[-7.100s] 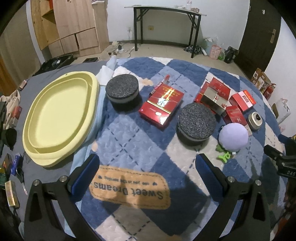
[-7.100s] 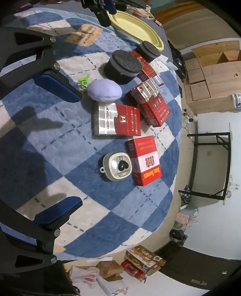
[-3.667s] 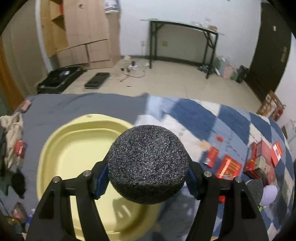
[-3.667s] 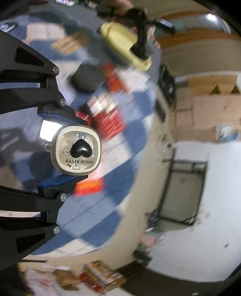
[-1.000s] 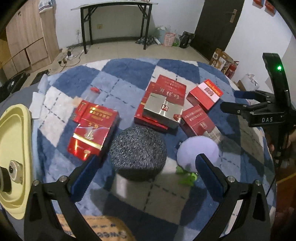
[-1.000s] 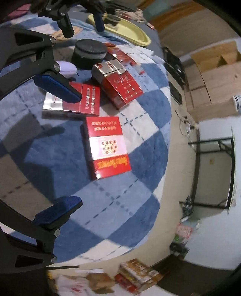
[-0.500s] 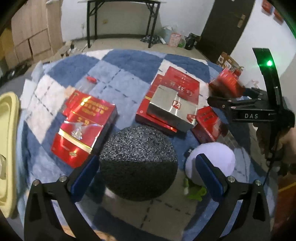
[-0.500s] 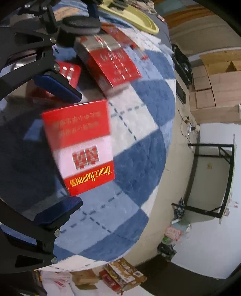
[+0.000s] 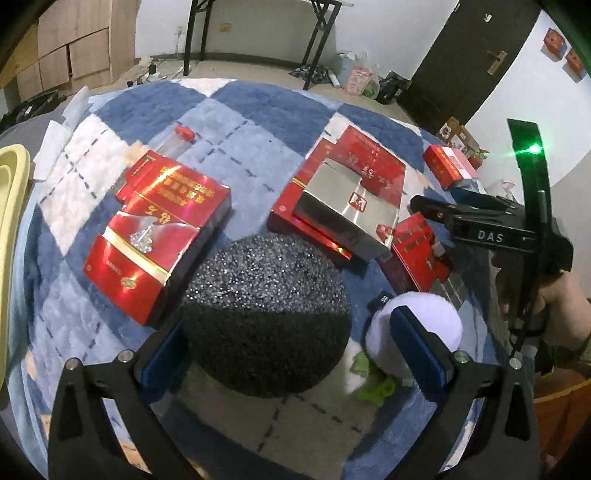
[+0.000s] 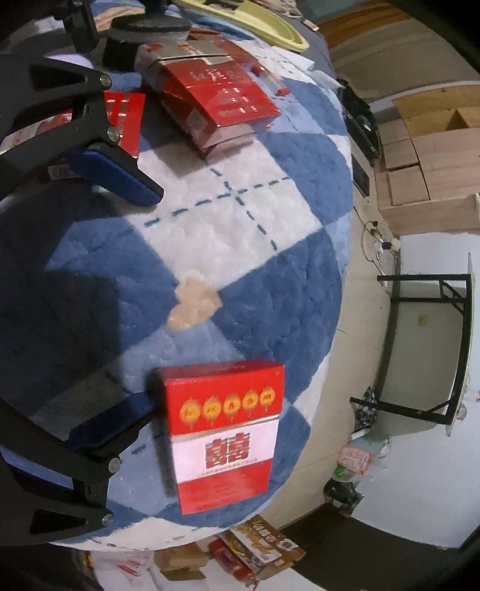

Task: Organize rigid objects
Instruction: 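Move the left tool to the second black puck while the right tool approaches the Double Happiness box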

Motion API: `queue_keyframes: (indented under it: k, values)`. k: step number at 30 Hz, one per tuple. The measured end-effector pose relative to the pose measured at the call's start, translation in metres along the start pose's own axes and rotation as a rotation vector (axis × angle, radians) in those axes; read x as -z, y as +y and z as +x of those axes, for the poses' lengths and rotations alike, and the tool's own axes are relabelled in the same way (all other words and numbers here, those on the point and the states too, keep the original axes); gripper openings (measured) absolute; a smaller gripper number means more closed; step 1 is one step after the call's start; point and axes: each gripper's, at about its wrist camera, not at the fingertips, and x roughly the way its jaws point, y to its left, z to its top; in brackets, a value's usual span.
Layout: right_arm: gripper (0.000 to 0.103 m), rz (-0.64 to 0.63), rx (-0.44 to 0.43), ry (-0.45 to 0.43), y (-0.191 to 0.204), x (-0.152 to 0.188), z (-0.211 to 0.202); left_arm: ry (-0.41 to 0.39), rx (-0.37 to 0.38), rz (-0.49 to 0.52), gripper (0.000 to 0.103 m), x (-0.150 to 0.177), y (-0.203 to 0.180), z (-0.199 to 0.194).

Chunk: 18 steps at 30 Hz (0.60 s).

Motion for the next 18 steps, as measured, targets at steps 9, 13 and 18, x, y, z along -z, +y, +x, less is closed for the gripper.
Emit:
queue_keyframes:
  k: [9, 13, 18]
  values:
    - [0.103, 0.117, 0.021, -0.075, -0.015, 0.009, -0.041, -0.009, 0.007, 0.006, 0.103, -0.009, -0.001, -0.003]
    - [0.103, 0.055, 0.06, -0.127, -0.018, 0.001, -0.048, 0.0, -0.001, 0.048, 0.103, -0.007, -0.012, 0.002]
    - [0.103, 0.002, 0.074, -0.158, -0.025, -0.016, -0.045, 0.002, -0.002, 0.068, 0.103, -0.003, -0.019, 0.002]
